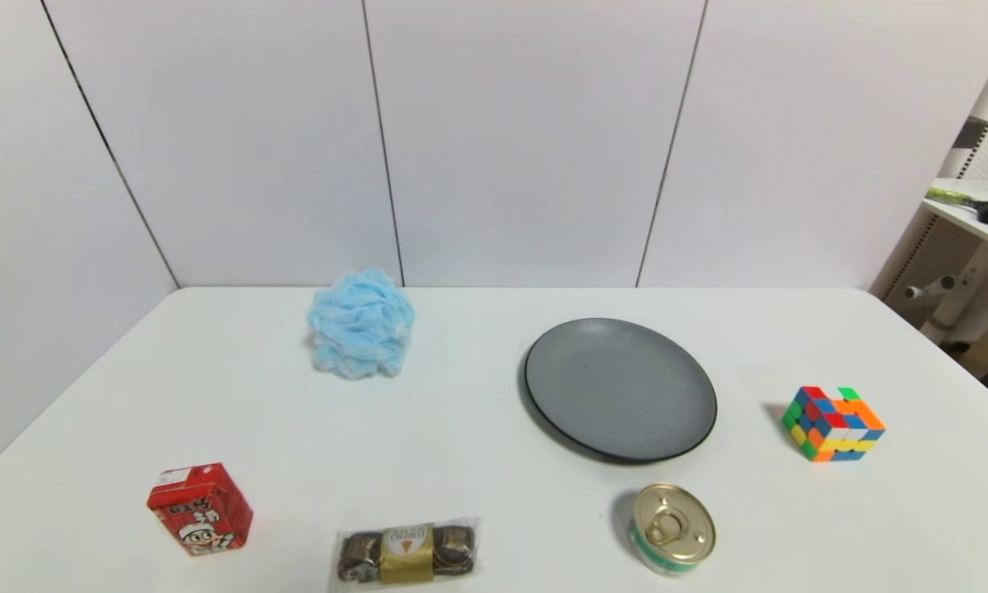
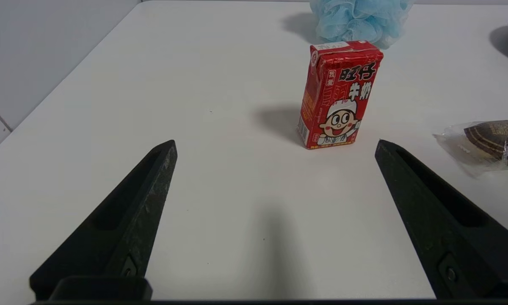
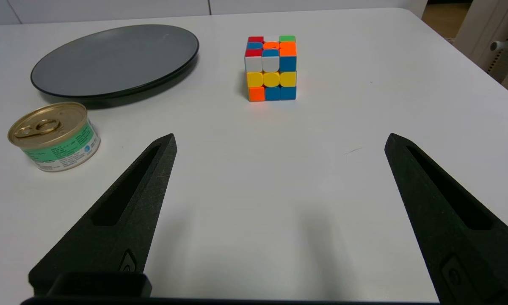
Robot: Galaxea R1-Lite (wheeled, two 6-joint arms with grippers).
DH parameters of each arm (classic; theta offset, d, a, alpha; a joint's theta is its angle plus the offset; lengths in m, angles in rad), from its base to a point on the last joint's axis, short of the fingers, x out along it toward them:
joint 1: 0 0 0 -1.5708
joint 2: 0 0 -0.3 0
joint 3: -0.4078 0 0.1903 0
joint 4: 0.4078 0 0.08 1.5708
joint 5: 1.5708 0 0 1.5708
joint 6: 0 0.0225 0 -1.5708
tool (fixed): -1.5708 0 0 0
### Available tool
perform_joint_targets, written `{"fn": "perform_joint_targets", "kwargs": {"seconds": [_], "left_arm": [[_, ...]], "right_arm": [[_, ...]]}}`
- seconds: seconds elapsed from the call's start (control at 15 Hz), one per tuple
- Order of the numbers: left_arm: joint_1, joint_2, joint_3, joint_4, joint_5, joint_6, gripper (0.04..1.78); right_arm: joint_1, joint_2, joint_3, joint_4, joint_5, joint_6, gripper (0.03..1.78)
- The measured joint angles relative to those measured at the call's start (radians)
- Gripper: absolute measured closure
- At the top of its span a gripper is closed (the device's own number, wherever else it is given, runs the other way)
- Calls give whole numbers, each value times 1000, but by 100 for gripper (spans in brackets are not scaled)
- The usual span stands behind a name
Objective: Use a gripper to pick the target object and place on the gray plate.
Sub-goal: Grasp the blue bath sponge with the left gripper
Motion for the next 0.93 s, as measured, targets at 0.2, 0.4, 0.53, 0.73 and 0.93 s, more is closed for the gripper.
{"fn": "perform_joint_targets", "kwargs": {"seconds": [0.2, 0.4, 0.53, 0.73, 0.93], "left_arm": [[0, 0, 0, 0, 1, -2, 13], [0, 7, -4, 15, 2, 3, 13], [0, 36, -80, 44, 0, 24, 13], [-1, 175, -300, 151, -1, 81, 13], [-2, 405, -547, 211, -27, 147, 13]], "right_arm": [[0, 0, 0, 0, 0, 0, 11], [0, 0, 0, 0, 0, 0, 11], [0, 0, 0, 0, 0, 0, 11], [0, 0, 0, 0, 0, 0, 11], [0, 0, 0, 0, 0, 0, 11]]}}
